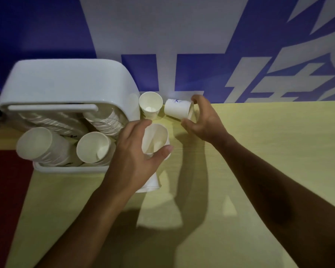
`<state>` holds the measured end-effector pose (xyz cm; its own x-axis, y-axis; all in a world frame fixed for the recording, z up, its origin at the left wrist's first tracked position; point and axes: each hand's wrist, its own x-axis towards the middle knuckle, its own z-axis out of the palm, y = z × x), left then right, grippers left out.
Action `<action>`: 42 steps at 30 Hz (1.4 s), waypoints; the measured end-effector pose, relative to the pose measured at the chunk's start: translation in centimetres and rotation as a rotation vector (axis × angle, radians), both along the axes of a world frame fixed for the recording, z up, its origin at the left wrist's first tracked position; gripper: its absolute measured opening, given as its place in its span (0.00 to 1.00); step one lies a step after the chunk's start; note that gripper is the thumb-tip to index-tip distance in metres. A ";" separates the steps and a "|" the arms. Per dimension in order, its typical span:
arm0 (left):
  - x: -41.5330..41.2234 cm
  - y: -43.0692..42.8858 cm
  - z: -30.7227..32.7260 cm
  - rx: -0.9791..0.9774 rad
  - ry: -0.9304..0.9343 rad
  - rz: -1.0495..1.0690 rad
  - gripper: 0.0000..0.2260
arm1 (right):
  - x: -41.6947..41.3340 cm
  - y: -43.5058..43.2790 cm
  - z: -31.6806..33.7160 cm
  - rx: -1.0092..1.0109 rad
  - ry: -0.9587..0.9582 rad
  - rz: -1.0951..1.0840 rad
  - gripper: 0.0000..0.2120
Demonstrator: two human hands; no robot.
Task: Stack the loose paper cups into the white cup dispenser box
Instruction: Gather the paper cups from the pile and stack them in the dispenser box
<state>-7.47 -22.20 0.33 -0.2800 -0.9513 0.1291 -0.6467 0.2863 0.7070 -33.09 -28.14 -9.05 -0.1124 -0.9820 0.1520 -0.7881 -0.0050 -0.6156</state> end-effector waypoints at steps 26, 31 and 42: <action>20.7 4.0 1.8 0.157 0.174 0.017 0.37 | 21.7 10.1 14.8 -0.223 -0.176 0.039 0.28; 21.5 4.1 1.5 0.177 0.184 0.062 0.38 | 24.0 7.8 14.9 -0.215 -0.122 0.098 0.30; 22.1 3.6 0.8 0.202 0.205 0.063 0.36 | 24.9 6.3 9.0 -0.102 0.016 0.158 0.37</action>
<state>14.62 -18.61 1.16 -0.2070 -0.9782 -0.0164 -0.4962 0.0905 0.8635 -8.15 -21.87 -0.07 0.0451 -0.9667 0.2520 -0.7823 -0.1910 -0.5929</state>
